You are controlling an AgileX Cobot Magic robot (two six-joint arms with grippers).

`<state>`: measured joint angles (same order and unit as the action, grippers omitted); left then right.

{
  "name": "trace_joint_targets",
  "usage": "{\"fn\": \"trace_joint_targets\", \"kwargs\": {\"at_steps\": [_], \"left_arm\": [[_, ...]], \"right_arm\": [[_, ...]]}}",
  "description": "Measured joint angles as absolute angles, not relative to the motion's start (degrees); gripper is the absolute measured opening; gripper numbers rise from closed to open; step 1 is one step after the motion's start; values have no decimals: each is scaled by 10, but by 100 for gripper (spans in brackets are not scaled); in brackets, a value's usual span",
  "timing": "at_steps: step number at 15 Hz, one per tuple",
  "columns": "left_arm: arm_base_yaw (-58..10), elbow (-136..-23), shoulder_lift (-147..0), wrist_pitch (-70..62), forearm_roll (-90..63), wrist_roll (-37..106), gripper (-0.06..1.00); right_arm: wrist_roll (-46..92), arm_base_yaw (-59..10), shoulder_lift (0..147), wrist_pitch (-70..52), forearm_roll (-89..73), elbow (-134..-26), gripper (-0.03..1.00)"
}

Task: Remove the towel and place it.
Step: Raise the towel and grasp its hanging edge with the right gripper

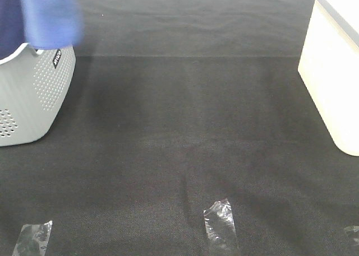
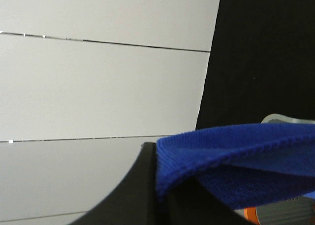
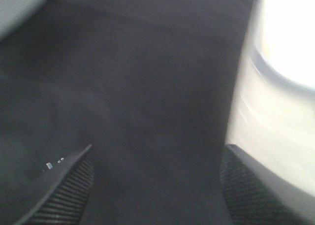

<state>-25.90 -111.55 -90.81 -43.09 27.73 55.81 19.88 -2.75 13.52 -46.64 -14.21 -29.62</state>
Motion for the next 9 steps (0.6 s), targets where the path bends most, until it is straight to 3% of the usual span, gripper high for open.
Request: {"fn": "trace_joint_targets", "kwargs": {"at_steps": [4,9], "left_arm": [[-322,-1116,-908,-419,278,558,0],[-378,-1116,-908,-419,258,558,0]], "right_arm": [[551,-28,337,-351,-453,-296,72],[969,-28,575,-405,-805,-296,76]]}}
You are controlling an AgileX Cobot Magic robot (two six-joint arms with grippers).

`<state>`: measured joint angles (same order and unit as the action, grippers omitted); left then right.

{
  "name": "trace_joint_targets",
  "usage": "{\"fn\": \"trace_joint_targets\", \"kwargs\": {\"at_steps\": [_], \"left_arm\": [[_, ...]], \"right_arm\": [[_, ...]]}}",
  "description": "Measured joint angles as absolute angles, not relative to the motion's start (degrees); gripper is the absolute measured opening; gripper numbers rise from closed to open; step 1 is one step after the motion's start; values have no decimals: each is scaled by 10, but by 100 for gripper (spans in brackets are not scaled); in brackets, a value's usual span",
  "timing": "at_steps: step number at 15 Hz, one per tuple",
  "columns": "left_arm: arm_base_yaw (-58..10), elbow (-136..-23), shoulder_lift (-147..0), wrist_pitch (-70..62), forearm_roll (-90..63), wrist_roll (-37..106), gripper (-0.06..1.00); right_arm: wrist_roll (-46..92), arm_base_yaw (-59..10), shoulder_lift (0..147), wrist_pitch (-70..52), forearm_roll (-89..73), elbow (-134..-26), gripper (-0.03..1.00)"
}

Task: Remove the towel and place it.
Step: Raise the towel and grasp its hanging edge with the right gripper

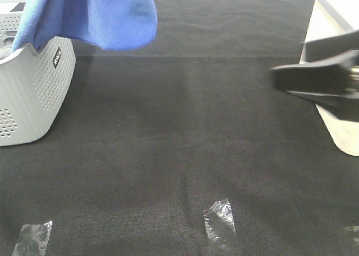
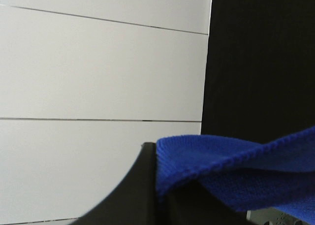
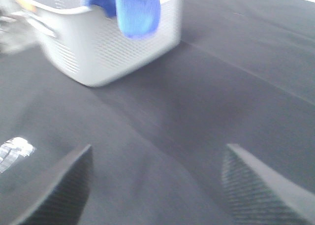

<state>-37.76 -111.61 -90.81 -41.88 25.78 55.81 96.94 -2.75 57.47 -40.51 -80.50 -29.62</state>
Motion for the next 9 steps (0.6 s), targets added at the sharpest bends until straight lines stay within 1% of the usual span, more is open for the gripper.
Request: {"fn": "trace_joint_targets", "kwargs": {"at_steps": [2,4,7,9], "left_arm": [[-395,-1116,-908,-419,250,558,0],[-400,-1116,-908,-419,237,558,0],[-400,-1116,-908,-419,207,558,0],[-400,-1116,-909,-419,201,558,0]], "right_arm": [[1087,-28,657,-482,-926,-298,85],[1153,-28,739,-543,-976,-327,88],[1169,-38,841,-602,-983,-408,88],[1171,-87,894,-603,-965,-477,88]]}}
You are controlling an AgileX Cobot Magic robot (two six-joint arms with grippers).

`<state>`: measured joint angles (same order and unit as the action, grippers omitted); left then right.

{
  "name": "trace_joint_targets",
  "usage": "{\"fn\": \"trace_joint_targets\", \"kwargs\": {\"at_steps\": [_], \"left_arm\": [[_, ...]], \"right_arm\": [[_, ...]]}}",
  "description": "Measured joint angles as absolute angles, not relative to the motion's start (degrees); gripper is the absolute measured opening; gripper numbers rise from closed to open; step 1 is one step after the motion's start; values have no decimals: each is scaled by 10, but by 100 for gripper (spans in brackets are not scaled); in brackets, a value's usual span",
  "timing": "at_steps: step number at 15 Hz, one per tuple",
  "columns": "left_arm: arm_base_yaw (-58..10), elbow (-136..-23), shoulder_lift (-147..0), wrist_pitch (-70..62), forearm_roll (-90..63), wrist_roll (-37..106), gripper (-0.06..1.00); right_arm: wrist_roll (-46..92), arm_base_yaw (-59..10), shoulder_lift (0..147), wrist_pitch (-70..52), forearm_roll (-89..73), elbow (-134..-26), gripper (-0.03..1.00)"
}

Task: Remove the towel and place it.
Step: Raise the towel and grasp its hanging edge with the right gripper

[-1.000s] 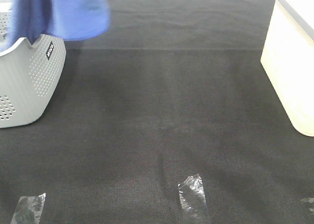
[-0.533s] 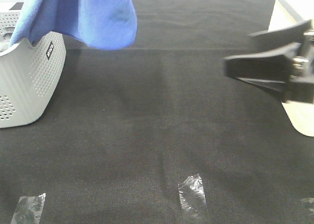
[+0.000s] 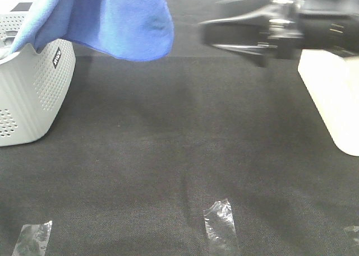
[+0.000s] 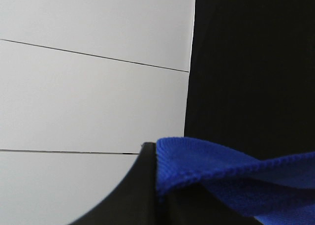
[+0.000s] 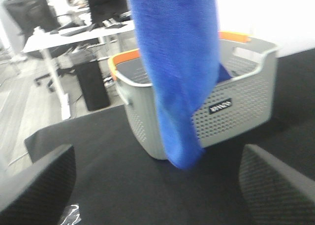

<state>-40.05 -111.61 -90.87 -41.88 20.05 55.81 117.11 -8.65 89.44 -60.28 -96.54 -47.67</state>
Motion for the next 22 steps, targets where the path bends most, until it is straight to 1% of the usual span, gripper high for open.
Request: {"fn": "trace_joint_targets", "kwargs": {"at_steps": [3,5,6,10,11,12,14,16,17,21,22], "left_arm": [[-400,-1116,-909,-419,195,558,0],[-400,-1116,-909,-419,181,558,0],[-400,-1116,-909,-419,180,558,0],[-400,-1116,-909,-419,178,558,0],[-400,-1116,-909,-419,178,558,0],[-400,-1116,-909,-419,180,558,0],[-400,-1116,-909,-419,182,558,0],[-400,-1116,-909,-419,182,558,0],[-400,-1116,-909,-419,182,558,0],[-400,-1116,-909,-449,182,558,0],[-400,-1116,-909,-450,182,558,0]], "right_arm": [[1126,-160,961,-559,-914,-574,88],[1091,-175,1004,-551,-900,-635,88],[1090,-181,1011,-560,-900,-645,88],[1085,-248,1025,-552,-849,-661,87],[1074,-249,1026,-540,-835,-661,82],[1061,-245,1026,-525,-820,-661,74],[1027,-237,1026,-502,-807,-661,51],[1008,-234,1026,-499,-803,-661,32],[1005,-234,1026,-505,-803,-661,28],[998,-234,1026,-540,-802,-661,23],[996,-234,1026,-551,-801,-661,15]]}}
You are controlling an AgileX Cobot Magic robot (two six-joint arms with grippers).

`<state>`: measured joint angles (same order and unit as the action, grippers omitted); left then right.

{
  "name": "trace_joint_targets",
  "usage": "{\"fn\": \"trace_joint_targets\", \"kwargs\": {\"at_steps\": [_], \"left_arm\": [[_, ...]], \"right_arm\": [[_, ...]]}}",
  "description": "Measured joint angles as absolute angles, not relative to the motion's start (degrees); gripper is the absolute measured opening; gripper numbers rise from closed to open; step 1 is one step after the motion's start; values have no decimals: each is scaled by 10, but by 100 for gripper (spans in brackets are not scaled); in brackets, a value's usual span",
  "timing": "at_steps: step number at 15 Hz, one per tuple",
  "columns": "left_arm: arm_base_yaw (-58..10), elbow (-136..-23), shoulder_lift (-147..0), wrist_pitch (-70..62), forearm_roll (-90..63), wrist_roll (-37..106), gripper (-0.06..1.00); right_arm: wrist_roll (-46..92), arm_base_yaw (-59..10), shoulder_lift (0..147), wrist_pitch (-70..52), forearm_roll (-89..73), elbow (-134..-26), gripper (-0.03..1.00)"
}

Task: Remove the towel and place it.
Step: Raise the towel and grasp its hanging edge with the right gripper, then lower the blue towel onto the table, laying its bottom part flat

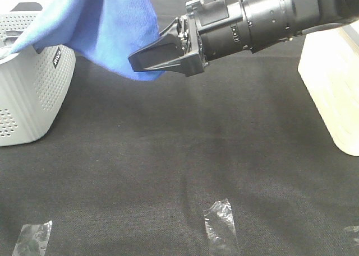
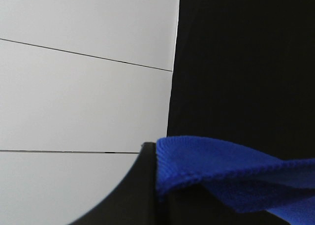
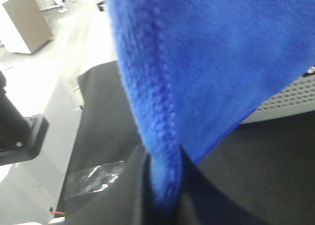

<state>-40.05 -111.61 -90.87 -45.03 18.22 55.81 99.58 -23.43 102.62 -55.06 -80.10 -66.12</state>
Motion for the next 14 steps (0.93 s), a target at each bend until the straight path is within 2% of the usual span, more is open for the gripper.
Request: {"fn": "trace_joint_targets", "kwargs": {"at_steps": [1,2,5,8,11,14], "left_arm": [[-400,-1116,-909,-450,182,558,0],[-400,-1116,-909,-451,182,558,0],[-400,-1116,-909,-456,182,558,0],[-400,-1116,-909,-479,174,531,0],[-400,-1114,-909,-480,166,447,0],[-400,-1114,-920,-468,166,398,0]], "right_arm": [[994,-234,1026,-558,-799,-661,5],[989,-234,1026,-563,-792,-661,3],[935,-234,1026,-545,-787,-662,3],[796,-234,1012,-455,-769,-663,3],[658,-234,951,-370,-689,-663,3],[495,-234,905,-346,-494,-716,3]]}}
